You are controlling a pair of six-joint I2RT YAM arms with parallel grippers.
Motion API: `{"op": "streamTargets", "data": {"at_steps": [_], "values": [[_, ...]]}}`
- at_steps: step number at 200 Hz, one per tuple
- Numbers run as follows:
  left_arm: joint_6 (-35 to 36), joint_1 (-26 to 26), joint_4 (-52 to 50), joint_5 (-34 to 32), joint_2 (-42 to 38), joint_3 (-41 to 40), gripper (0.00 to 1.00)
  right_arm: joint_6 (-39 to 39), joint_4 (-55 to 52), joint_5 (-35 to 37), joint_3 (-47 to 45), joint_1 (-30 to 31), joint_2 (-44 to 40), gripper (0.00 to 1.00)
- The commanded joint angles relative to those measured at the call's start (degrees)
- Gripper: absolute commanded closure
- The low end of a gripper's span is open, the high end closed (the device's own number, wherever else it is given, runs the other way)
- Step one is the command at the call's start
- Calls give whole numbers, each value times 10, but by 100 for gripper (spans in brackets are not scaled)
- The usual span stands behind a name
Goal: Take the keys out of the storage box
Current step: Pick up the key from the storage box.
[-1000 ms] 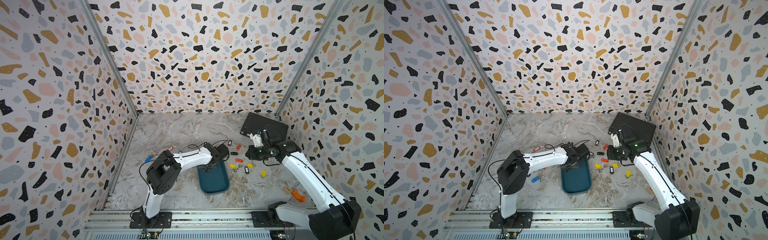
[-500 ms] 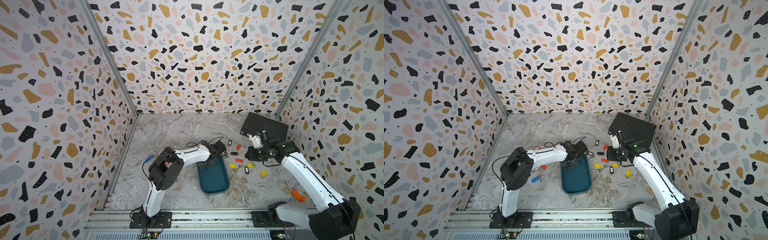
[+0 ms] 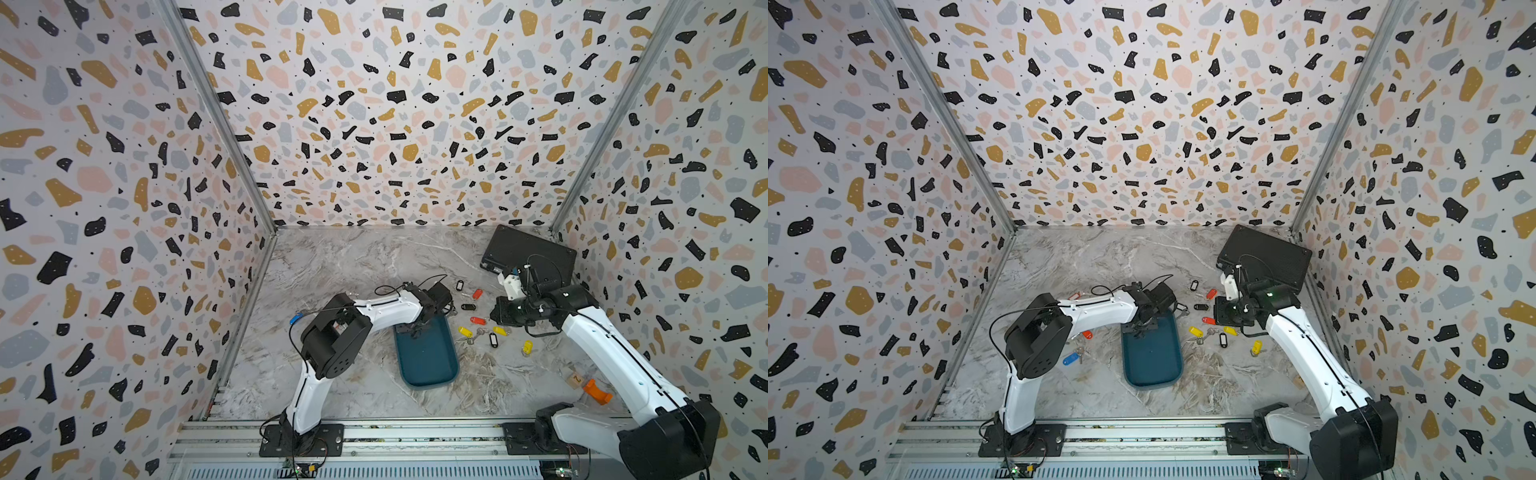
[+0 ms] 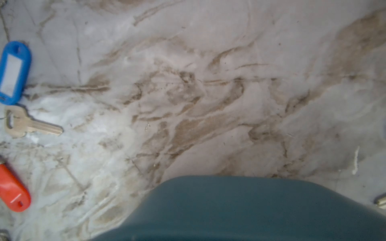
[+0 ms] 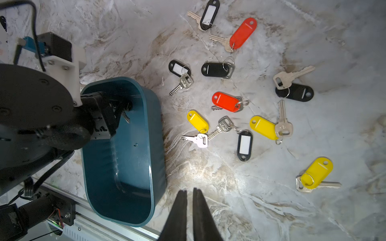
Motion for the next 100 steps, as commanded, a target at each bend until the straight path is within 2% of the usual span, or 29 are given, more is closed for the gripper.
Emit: {"op": "streamTargets", "data": {"at_steps": [1,37,61,100], "values": [[-9,3,1,6,16,-9,75,-8,-15,0,0,-1,-19,87],[-9,3,7,16,7,-18,85,-7,-17,1,1,-1,-19,87],[-6,3,7,22,-2,-23,100,-6,-18,0,3,-1,-19,88],[14,-8,-1,38,-35,-17,100,-5,-23,1,4,-1,-21,88]]}}
